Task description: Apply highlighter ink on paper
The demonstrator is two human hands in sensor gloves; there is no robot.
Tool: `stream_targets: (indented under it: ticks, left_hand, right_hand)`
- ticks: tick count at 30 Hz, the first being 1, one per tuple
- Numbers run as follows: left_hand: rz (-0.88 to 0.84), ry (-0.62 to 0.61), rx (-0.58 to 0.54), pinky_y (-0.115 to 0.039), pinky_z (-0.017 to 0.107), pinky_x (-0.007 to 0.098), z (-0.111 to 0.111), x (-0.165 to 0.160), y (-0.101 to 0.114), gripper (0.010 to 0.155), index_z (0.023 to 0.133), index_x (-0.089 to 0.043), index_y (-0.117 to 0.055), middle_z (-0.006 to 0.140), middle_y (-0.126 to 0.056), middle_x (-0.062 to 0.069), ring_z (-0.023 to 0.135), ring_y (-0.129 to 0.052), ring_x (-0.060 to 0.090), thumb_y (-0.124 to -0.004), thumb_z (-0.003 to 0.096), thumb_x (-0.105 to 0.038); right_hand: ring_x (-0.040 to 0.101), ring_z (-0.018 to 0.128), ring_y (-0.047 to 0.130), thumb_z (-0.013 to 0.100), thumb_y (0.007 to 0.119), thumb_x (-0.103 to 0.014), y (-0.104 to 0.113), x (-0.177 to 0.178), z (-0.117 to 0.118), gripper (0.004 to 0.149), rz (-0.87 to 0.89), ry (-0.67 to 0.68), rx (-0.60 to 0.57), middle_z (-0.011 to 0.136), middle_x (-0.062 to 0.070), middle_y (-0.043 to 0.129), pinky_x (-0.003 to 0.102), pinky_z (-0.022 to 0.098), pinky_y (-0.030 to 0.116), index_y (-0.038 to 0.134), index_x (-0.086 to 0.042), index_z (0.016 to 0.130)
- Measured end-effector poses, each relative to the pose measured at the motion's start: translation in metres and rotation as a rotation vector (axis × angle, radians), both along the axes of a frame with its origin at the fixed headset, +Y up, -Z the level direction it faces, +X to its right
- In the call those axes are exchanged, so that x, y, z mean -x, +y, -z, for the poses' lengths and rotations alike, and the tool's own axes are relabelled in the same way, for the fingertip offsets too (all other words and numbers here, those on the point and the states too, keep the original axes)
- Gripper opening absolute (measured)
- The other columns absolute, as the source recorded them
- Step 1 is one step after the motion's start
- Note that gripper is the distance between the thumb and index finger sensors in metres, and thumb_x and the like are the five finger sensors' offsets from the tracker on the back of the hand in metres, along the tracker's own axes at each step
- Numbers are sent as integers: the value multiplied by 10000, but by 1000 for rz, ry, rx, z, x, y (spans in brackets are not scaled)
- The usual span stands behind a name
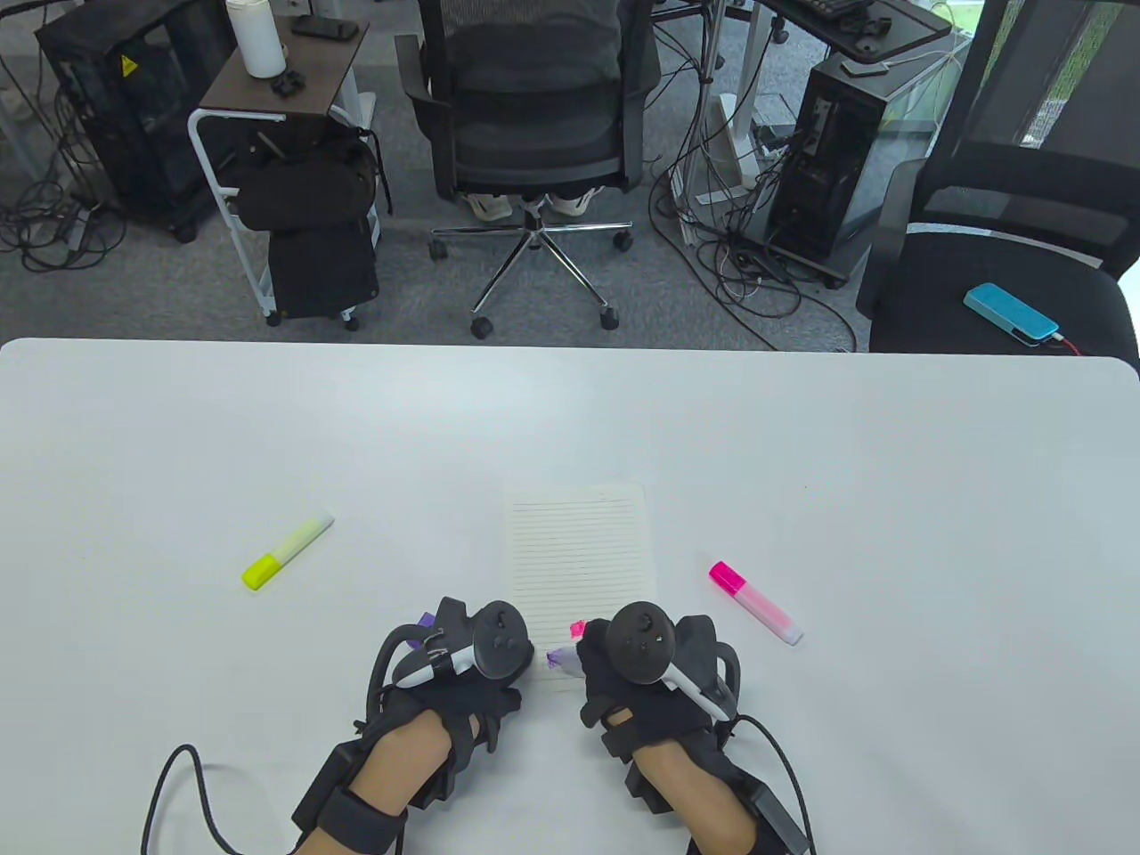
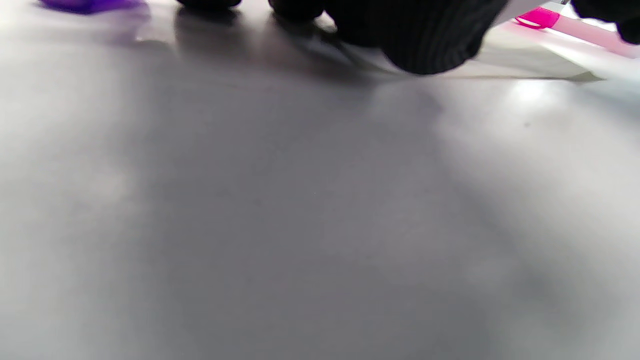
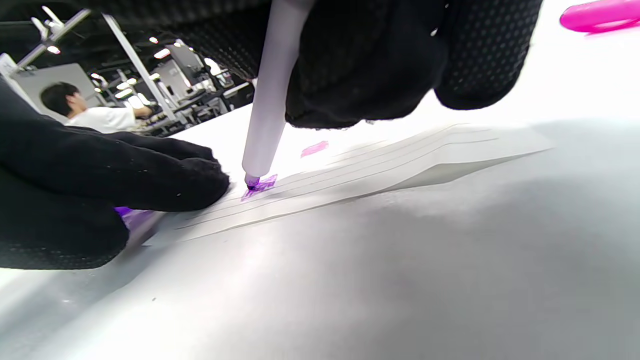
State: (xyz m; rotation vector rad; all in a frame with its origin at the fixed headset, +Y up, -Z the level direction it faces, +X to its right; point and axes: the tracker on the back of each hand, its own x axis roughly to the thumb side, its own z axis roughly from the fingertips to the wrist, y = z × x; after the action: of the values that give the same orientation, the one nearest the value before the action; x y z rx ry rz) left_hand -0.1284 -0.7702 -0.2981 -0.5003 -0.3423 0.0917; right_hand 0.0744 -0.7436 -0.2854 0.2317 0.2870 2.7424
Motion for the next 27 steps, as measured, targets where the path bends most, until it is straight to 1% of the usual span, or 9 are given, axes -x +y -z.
stream_targets:
  ticks: [2, 6, 12, 16, 22, 24, 25, 27]
  left_hand:
    - [1, -1, 0, -386, 727, 659, 0, 0, 0, 641, 1033, -318, -564, 1154, -398, -28, 1041, -453, 450, -753, 435, -451]
    - [1, -1, 0, -386, 727, 660, 0, 0, 0, 642, 1033, -320, -563, 1154, -398, -30, 1041, -452, 450, -753, 434, -451]
    - [0, 0, 0, -385, 728, 658, 0, 0, 0, 642, 1033, -320, -563, 1154, -398, -28, 1041, -452, 449, -753, 434, -451]
    - [1, -1, 0, -386, 728, 658, 0, 0, 0, 641, 1033, -320, -562, 1154, -398, -29, 1041, -452, 449, -752, 435, -451]
    - [1, -1, 0, -387, 727, 659, 0, 0, 0, 641, 1033, -321, -562, 1154, -398, -29, 1041, -452, 448, -753, 435, -450]
    - [2, -1, 0, -386, 728, 659, 0, 0, 0, 641, 1033, -319, -562, 1154, -397, -29, 1041, -453, 449, -752, 435, -451]
    - [2, -2, 0, -386, 727, 659, 0, 0, 0, 640, 1032, -320, -563, 1154, -398, -27, 1041, -452, 448, -752, 435, -451]
    - [0, -1, 0, -387, 727, 658, 0, 0, 0, 639, 1032, -319, -565, 1154, -397, -28, 1041, -452, 449, -752, 435, -450]
  right_hand:
    - [275, 341, 942, 639, 724, -356, 1, -1, -1, 389, -3, -19, 0, 653, 133, 942, 549, 518, 771, 760, -129, 953]
    - [277, 348, 942, 640, 722, -358, -1, 0, -1, 393, 30, -1, 4, 659, 132, 939, 550, 521, 769, 754, -131, 959]
    - [272, 331, 941, 639, 723, -357, 2, -3, -1, 392, 0, -36, 8, 644, 131, 944, 547, 512, 775, 761, -122, 951]
    - [275, 343, 943, 639, 724, -359, -2, 0, -1, 396, 39, 0, 12, 654, 131, 941, 549, 518, 771, 754, -128, 958]
    - [268, 321, 941, 637, 726, -357, 5, -2, -2, 391, -27, -52, 9, 631, 127, 949, 544, 507, 779, 768, -119, 944]
    - [269, 323, 942, 636, 728, -355, 4, -2, -2, 391, -7, -35, 5, 633, 128, 948, 544, 509, 778, 767, -119, 945]
    - [270, 331, 942, 637, 728, -358, 2, -1, -1, 392, 9, -3, 11, 640, 127, 946, 545, 514, 775, 764, -124, 949]
    - [274, 333, 942, 638, 726, -357, -1, 1, -2, 395, 42, 11, 42, 644, 132, 944, 548, 514, 773, 758, -120, 953]
